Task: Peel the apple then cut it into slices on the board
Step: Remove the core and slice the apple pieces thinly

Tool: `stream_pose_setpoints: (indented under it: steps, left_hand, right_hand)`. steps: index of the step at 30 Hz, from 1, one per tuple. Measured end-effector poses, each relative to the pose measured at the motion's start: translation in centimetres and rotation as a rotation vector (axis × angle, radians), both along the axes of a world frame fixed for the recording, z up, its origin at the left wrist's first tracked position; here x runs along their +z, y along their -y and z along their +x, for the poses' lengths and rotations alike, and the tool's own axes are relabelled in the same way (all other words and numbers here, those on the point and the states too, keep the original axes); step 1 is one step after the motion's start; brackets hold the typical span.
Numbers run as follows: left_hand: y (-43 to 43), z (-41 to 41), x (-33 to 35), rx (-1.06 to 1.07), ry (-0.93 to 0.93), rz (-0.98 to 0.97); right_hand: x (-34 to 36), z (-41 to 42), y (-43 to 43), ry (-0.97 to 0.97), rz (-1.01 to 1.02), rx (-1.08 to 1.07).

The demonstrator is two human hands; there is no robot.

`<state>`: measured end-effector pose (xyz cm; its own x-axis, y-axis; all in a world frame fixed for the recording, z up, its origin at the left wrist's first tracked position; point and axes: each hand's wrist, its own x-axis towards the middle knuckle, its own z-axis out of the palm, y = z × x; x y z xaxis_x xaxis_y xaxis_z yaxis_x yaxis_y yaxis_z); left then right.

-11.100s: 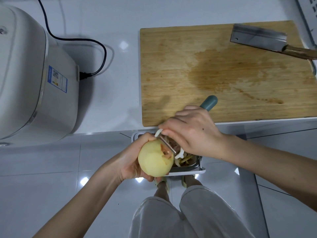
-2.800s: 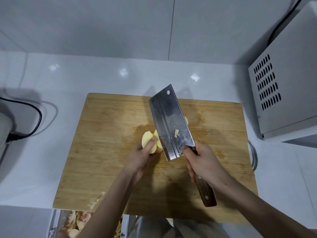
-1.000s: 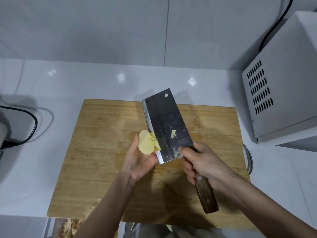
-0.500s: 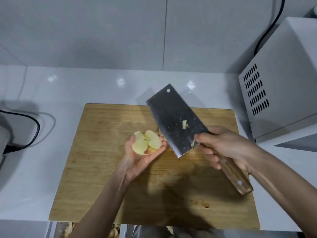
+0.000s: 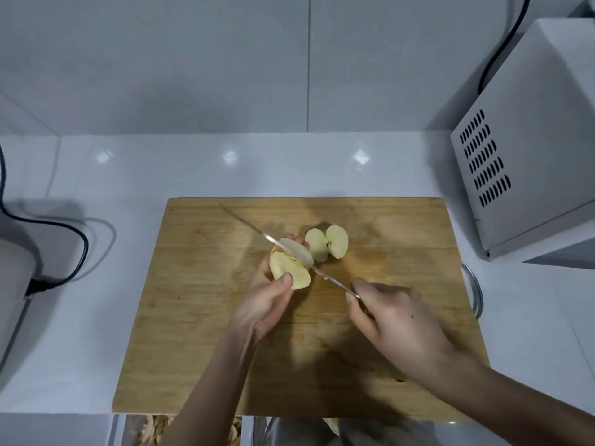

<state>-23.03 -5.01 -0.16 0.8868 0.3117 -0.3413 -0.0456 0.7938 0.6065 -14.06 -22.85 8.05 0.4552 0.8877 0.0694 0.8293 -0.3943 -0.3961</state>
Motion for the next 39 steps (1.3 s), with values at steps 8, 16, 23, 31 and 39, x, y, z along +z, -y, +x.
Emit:
stream_pose_setpoints:
  steps: [8,16,23,31,39]
  left_hand:
    - [0.3,-0.3,-0.1,-0.031,-0.023,0.096]
    - [0.0,-0.7,0.2,-0.062,-0.121,0.313]
    - [-0.2,-1.0,0.4,-0.109,-0.021,0.307]
    - [0.3,-1.0,0.9,-0.03,-0.175,0.621]
    - [1.7,-0.7,1.4,-0.05,-0.01,0.164]
  right_hand:
    - [-1.5,-0.5,0.4,0.09,0.07,0.032]
    - [-0.7,-0.6,0.3,0.086,0.046,0.029]
    - [0.1,-1.6,-0.4,0.089,0.007,0.016]
    - [0.0,-2.1,-1.4,0.103,-0.012,-0.041]
    - [0.7,-2.2,-1.1,0.075,-0.043,-0.064]
